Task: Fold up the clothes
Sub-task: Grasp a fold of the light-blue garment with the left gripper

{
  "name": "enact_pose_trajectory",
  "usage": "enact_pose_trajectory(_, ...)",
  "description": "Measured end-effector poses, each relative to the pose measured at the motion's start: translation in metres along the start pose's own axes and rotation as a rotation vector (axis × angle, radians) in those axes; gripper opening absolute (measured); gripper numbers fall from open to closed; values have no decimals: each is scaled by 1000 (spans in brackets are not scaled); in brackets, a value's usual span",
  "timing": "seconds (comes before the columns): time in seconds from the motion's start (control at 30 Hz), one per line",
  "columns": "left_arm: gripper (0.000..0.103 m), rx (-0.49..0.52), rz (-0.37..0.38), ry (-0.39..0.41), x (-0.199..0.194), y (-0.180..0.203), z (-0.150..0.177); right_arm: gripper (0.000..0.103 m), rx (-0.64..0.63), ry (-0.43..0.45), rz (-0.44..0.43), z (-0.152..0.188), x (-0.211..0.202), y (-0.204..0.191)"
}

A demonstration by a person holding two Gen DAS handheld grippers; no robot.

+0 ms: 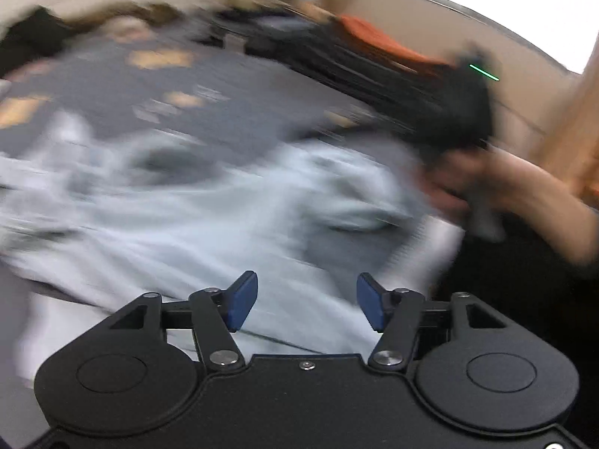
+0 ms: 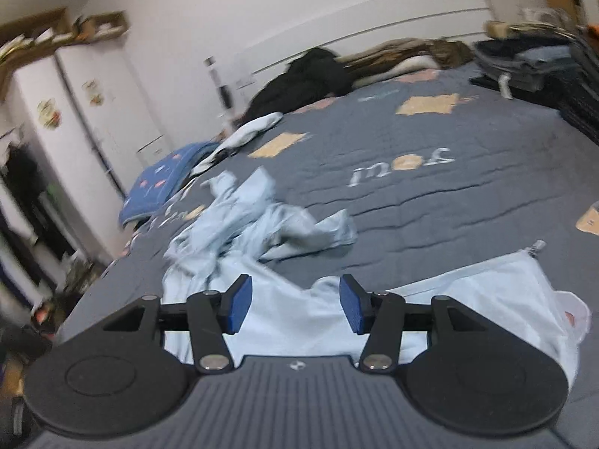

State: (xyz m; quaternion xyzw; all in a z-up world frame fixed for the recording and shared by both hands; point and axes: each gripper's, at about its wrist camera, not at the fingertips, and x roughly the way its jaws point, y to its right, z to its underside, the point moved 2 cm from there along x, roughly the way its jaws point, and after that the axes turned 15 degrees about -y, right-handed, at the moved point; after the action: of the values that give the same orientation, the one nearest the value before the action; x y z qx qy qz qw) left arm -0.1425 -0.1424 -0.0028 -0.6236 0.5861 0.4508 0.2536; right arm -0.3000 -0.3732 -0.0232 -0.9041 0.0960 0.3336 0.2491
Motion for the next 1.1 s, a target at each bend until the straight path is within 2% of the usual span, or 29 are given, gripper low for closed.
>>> enact_pose_trajectory(0.13,56,-211,-138,42,-3,-82,-14,51,-105,-41,-67,6,10,-28)
enact_pose_trajectory(0.17,55,-269,-149,42,-1,-99,-16,52,-141,-57,-75,8,13,-36)
enact_pose_trajectory(0.23,54,-361,-141,36,9,-126,-19,52,-211,-99,-90,15,24,-55)
enact_pose_trajectory(0.37,54,-433,-156,20,24,-150,-26,55,-313,-175,-117,33,45,-86)
enact_pose_trajectory(0.47,54,-484,-117,4,32,-162,-29,56,-383,-230,-51,43,64,-96)
enact_pose_trajectory(0.53,54,-490,-92,1,39,-163,-32,56,-389,-262,-20,46,76,-96)
enact_pose_trajectory(0.7,54,-466,-63,2,52,-155,-37,57,-362,-302,-19,49,93,-96)
enact_pose_trajectory(0.73,48,-464,-60,4,54,-154,-37,58,-351,-316,-26,50,96,-97)
enact_pose_trajectory(0.77,34,-462,-56,6,56,-153,-38,60,-339,-331,-32,51,98,-98)
enact_pose_trajectory(0.83,20,-455,-60,7,58,-151,-39,61,-305,-359,-59,51,106,-104)
enact_pose_trajectory(0.9,20,-445,-95,3,55,-152,-41,62,-322,-363,-50,55,112,-113)
enact_pose_trajectory(1.03,21,-426,-165,-1,45,-152,-45,62,-424,-354,57,67,120,-119)
enact_pose_trajectory(1.1,26,-402,-184,-23,46,-150,-48,62,-418,-361,73,68,124,-116)
